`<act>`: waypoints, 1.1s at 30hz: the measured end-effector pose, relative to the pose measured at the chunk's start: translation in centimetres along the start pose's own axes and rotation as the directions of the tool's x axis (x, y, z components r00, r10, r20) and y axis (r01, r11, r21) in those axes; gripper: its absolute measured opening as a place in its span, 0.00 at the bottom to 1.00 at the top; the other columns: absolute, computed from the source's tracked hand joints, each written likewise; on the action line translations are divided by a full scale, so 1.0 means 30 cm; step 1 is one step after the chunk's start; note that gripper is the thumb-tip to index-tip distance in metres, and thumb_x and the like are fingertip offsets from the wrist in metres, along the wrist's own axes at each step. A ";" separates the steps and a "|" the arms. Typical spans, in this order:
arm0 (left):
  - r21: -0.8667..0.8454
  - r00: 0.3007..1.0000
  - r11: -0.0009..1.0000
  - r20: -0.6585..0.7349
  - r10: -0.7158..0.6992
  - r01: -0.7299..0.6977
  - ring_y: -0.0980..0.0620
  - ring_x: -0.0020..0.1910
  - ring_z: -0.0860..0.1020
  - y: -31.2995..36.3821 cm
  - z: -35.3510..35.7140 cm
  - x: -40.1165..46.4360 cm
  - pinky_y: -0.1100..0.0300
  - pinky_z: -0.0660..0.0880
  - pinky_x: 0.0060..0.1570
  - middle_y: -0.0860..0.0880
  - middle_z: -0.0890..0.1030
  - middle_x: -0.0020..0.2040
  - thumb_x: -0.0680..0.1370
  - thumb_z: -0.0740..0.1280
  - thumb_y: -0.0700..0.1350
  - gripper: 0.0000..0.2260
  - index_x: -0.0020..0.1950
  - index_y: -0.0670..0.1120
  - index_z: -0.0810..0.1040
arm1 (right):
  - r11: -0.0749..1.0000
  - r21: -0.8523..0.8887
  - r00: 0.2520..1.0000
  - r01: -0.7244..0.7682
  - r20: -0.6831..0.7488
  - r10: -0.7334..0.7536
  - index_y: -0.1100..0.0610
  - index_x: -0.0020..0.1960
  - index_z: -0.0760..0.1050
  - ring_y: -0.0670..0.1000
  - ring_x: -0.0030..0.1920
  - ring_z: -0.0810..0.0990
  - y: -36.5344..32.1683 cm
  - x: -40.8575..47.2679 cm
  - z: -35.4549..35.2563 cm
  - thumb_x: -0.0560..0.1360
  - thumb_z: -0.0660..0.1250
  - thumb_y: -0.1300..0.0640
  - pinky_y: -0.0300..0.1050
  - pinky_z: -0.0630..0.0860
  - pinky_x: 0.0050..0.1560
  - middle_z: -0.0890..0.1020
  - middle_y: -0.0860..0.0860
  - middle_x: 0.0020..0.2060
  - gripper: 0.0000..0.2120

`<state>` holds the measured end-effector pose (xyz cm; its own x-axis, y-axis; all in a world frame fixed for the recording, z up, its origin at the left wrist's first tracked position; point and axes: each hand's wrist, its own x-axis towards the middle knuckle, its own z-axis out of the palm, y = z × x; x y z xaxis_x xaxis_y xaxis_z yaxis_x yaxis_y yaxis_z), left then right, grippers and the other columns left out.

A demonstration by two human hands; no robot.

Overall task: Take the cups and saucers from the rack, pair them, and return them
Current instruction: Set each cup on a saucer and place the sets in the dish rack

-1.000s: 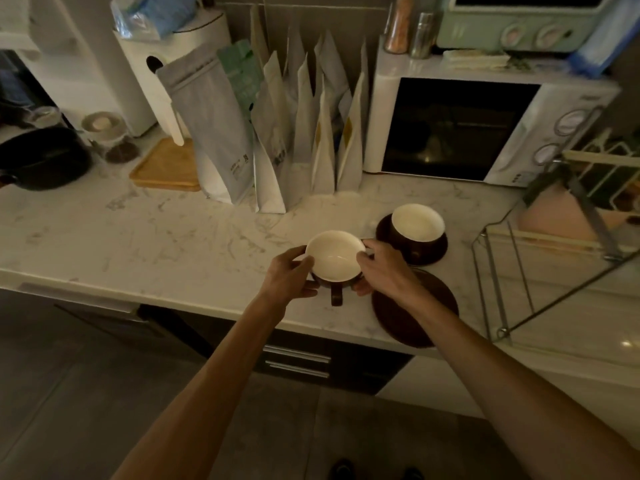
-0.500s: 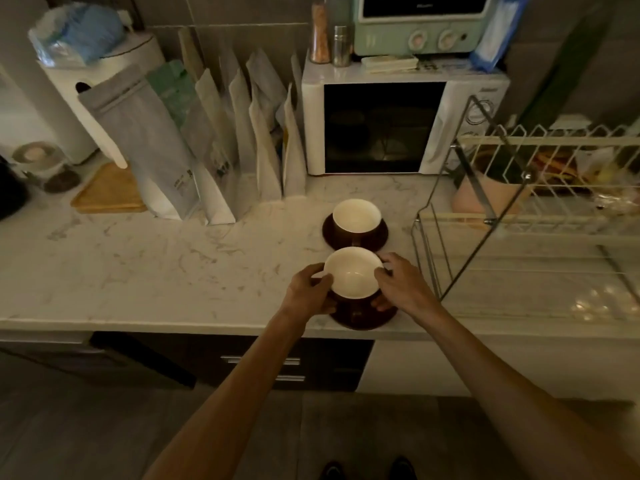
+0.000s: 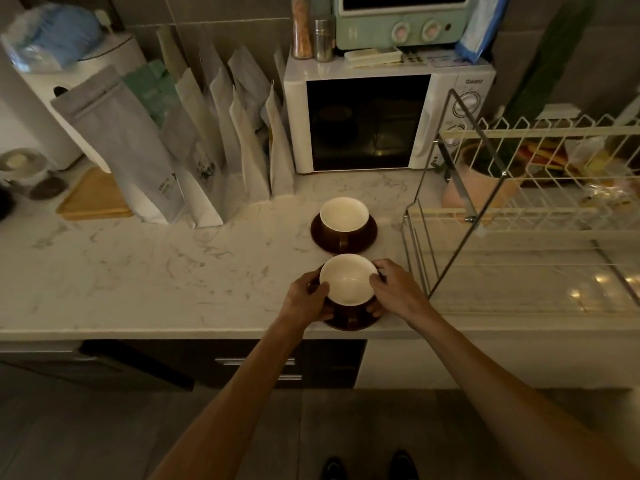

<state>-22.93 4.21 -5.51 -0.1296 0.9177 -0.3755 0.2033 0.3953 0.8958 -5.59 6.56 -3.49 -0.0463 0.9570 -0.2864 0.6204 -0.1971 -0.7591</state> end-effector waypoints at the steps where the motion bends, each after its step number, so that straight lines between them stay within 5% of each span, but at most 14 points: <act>1: 0.004 1.000 1.000 0.000 0.005 -0.005 0.42 0.56 0.78 -0.002 0.000 0.002 0.66 0.78 0.26 0.42 0.75 0.64 0.77 0.66 0.43 0.19 0.69 0.47 0.70 | 1.000 0.005 1.000 0.000 0.004 0.000 0.57 0.70 0.66 0.52 0.34 0.85 0.002 0.003 0.001 0.81 0.59 0.57 0.47 0.84 0.34 0.83 0.59 0.53 0.18; 13: 0.047 1.000 0.999 0.015 0.018 -0.018 0.47 0.51 0.81 -0.007 -0.011 0.004 0.56 0.83 0.39 0.43 0.77 0.63 0.78 0.64 0.48 0.19 0.69 0.51 0.69 | 0.998 -0.052 0.999 0.035 0.001 -0.035 0.54 0.70 0.67 0.47 0.34 0.85 0.019 0.010 0.001 0.81 0.58 0.51 0.42 0.82 0.30 0.82 0.55 0.54 0.18; 18: 0.148 0.993 0.988 -0.101 0.067 -0.052 0.50 0.53 0.75 -0.033 -0.055 0.014 0.50 0.80 0.50 0.44 0.78 0.63 0.75 0.64 0.60 0.24 0.69 0.52 0.70 | 0.982 -0.174 0.983 0.071 -0.156 -0.098 0.54 0.67 0.71 0.54 0.57 0.80 0.034 0.005 -0.006 0.80 0.55 0.43 0.49 0.77 0.54 0.79 0.55 0.62 0.21; 22: 0.076 0.991 0.997 -0.133 -0.007 0.017 0.46 0.60 0.73 -0.032 -0.074 0.027 0.48 0.76 0.56 0.43 0.73 0.67 0.73 0.65 0.63 0.27 0.68 0.52 0.70 | 0.983 -0.179 0.979 0.036 -0.193 -0.071 0.53 0.69 0.69 0.57 0.62 0.75 0.049 0.012 0.013 0.80 0.54 0.42 0.45 0.70 0.53 0.75 0.58 0.64 0.23; 28: -0.154 0.989 0.977 -0.004 -0.151 0.149 0.44 0.63 0.72 -0.009 -0.059 0.014 0.55 0.78 0.42 0.44 0.71 0.68 0.74 0.67 0.57 0.24 0.68 0.53 0.70 | 0.994 0.088 0.997 -0.068 0.026 0.066 0.51 0.74 0.62 0.56 0.69 0.71 0.066 0.036 0.011 0.79 0.55 0.38 0.48 0.69 0.60 0.71 0.54 0.71 0.28; 33: -0.150 0.991 0.980 0.060 -0.124 0.131 0.43 0.64 0.72 -0.001 -0.049 0.017 0.59 0.79 0.37 0.44 0.73 0.67 0.76 0.67 0.52 0.16 0.64 0.55 0.74 | 0.991 0.133 0.998 -0.020 0.055 0.013 0.51 0.70 0.69 0.49 0.58 0.72 0.069 0.030 0.015 0.80 0.56 0.42 0.51 0.74 0.60 0.76 0.52 0.65 0.22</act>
<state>-24.42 4.61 -5.39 -0.0952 0.8625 -0.4970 0.0365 0.5019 0.8641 -4.69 6.91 -5.57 -0.0814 0.9412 -0.3278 0.5115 -0.2429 -0.8243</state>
